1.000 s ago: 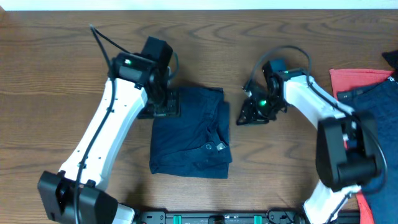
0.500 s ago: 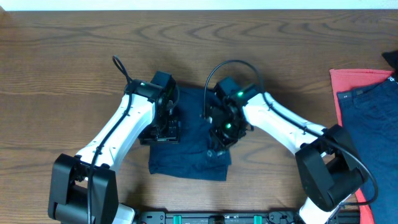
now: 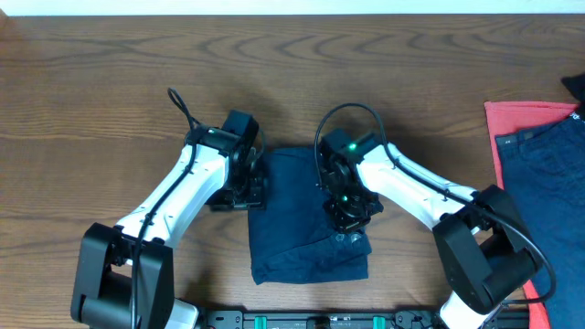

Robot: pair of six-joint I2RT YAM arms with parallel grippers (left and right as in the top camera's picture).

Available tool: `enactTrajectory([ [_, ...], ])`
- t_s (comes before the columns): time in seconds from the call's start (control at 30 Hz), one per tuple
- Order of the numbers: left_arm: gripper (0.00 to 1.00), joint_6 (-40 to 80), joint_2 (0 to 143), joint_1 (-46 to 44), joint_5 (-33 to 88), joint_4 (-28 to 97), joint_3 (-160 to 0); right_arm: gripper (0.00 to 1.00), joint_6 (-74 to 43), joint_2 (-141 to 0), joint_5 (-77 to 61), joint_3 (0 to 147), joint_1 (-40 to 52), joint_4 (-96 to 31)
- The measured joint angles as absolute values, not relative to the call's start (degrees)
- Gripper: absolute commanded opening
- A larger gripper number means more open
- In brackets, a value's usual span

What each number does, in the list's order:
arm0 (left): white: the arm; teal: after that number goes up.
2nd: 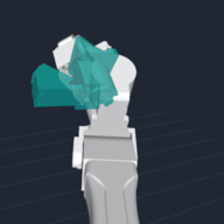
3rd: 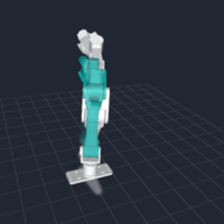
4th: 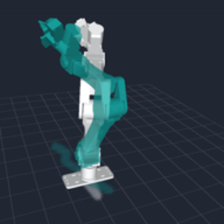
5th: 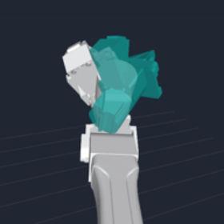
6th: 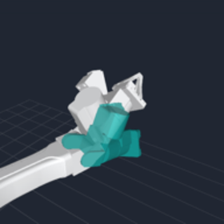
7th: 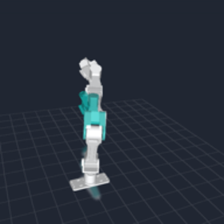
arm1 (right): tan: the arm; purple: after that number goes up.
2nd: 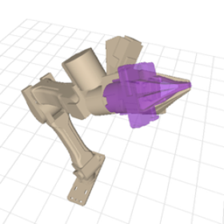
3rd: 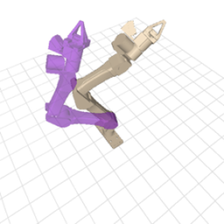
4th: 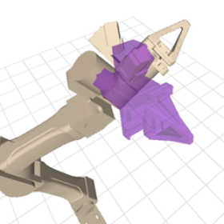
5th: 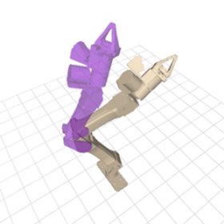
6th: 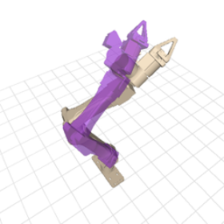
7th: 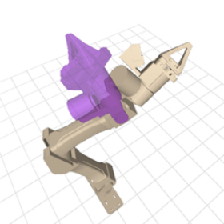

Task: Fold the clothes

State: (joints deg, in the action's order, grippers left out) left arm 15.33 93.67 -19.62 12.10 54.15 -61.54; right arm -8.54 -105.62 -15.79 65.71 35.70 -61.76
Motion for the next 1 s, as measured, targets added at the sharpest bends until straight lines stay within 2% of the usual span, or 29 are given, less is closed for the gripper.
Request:
enactTrajectory([
  [0.17,0.63,14.92,93.67,-19.62,13.26,42.39,-61.39,0.02,-12.05,-105.08,-15.51,61.08,35.7,-57.32],
  [0.33,0.44,11.94,93.73,-19.62,13.08,30.06,-57.93,0.01,-13.32,-104.33,-15.55,59.33,35.7,-56.95],
  [0.53,0.34,9.21,98.28,-19.62,11.73,20.25,-51.83,0.02,-13.67,-104.2,-15.16,59.16,35.7,-56.95],
  [0.63,0.13,8.21,99.24,-19.57,11.77,19.27,-51.68,0.04,-13.76,-104.2,-14.81,59.16,35.7,-56.99],
  [0.7,0.11,7.22,99.24,-19.31,11.42,19.31,-51.72,0.07,-13.91,-104.2,-14.46,59.16,35.7,-57.04],
  [0.8,0.1,6.55,99.22,-17.58,11.66,21.85,-52.82,0.22,-14.5,-104.18,-13.56,59.16,35.7,-57.1],
  [0.87,0.1,6.13,99.22,-15.4,12.05,24.49,-53.82,0.26,-14.52,-104.18,-13.02,59.18,35.57,-57.1],
  [0.93,0.17,5.87,99.02,-12.51,12.53,27.4,-54.89,0.29,-14.66,-104.16,-13.08,59.2,35.03,-56.88],
  [1.0,0.42,5.63,98.15,-9.43,12.53,30.7,-56.05,0.31,-14.61,-104.16,-12.53,59.2,34.26,-57.54],
])
